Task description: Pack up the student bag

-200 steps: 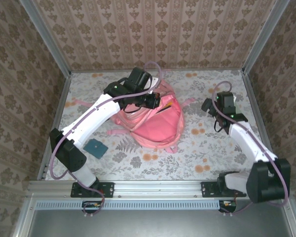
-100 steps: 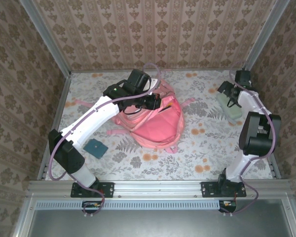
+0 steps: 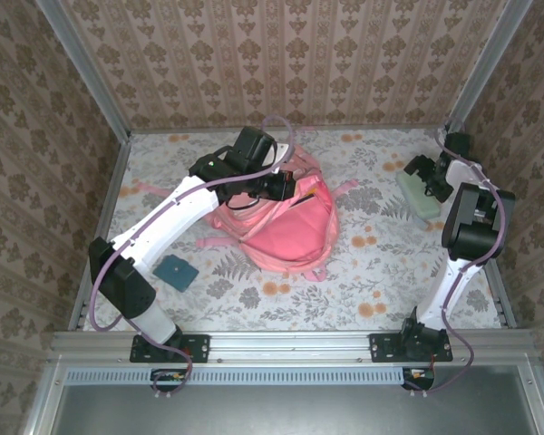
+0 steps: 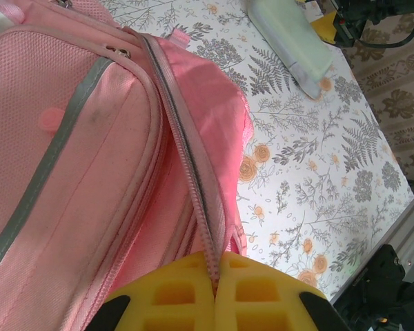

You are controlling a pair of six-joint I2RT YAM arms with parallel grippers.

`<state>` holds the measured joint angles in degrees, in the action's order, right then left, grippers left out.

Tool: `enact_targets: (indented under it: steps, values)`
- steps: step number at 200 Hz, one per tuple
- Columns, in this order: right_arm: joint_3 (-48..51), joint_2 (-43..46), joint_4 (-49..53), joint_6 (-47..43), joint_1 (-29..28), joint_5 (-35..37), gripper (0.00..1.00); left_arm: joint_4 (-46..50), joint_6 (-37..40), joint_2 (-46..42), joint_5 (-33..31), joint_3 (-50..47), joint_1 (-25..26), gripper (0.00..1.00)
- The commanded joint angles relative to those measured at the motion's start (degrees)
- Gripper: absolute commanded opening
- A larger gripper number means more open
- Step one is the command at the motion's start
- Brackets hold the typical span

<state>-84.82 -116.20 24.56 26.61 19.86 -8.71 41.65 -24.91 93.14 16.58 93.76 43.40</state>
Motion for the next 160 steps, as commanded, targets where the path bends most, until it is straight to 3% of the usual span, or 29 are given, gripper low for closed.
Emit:
enact_targets:
  steps: [1,66,160]
  values:
    - [1.97,2.67,2.37,-1.19,-0.92,-2.10,1.00,-3.10,0.22,-0.83,1.79,1.85,-0.68,0.00]
    - [8.04,8.65,2.82,-4.60,-5.63,6.58,1.00,-3.27,0.94,-0.94,3.08,1.39,-1.45,0.00]
    - [3.61,2.55,10.37,-9.92,-12.33,16.95,1.00,-4.29,-0.10,-3.53,2.93,-2.10,-1.49,0.00]
